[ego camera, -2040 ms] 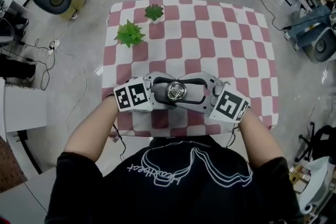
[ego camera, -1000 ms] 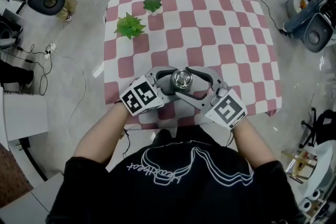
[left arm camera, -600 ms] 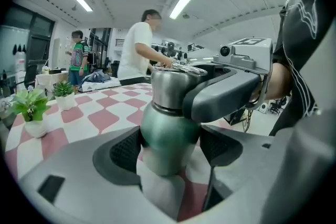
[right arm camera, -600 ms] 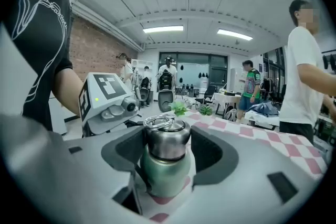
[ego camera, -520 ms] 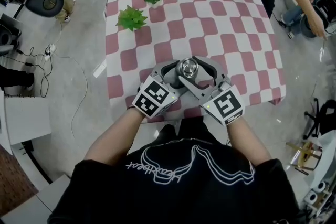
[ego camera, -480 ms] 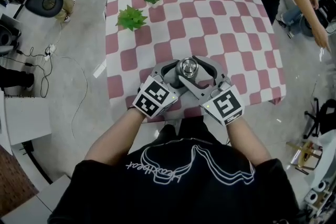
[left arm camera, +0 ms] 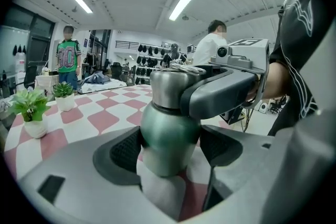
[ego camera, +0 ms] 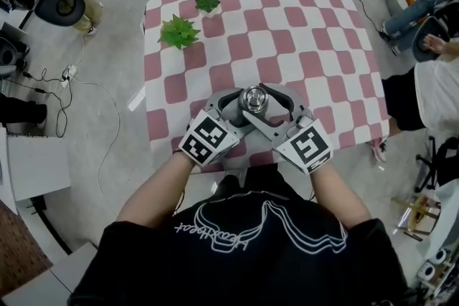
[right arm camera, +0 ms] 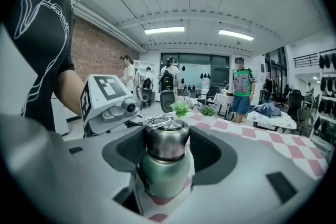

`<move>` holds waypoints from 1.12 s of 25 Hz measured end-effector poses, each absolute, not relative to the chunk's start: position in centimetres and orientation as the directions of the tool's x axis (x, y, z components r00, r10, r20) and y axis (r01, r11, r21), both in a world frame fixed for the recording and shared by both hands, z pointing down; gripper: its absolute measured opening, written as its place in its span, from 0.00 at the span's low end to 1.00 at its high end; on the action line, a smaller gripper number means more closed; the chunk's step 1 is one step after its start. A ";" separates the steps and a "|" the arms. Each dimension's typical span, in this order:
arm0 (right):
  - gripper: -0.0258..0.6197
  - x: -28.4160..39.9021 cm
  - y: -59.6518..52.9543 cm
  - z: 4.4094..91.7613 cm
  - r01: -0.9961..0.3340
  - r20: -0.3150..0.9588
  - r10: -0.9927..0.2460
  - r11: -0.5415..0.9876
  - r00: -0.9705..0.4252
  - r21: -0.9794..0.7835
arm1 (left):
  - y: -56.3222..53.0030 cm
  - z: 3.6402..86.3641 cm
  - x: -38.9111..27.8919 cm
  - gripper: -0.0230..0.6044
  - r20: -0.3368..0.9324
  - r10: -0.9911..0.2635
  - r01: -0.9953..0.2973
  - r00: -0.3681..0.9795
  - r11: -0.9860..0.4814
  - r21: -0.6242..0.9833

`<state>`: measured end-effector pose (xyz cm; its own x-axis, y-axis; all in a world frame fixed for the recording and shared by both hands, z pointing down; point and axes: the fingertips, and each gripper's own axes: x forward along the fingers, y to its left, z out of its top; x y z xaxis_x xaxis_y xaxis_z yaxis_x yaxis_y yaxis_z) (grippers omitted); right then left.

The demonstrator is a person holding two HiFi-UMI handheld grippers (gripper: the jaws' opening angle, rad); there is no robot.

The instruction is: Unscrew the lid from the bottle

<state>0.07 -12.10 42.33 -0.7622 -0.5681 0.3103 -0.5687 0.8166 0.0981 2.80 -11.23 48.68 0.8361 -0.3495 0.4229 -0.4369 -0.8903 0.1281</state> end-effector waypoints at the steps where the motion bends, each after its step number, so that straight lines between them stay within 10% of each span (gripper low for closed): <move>1: 0.45 0.1 -12.0 42.3 -0.559 0.312 -0.558 0.824 -0.769 0.097 | -11.2 48.7 2.8 0.60 0.421 -0.344 -0.430 0.839 -0.894 0.127; 28: 0.45 -0.8 -10.9 42.6 0.067 0.434 0.045 0.997 -0.900 0.035 | -10.6 49.0 2.3 0.60 0.530 0.088 0.020 0.843 -0.991 0.133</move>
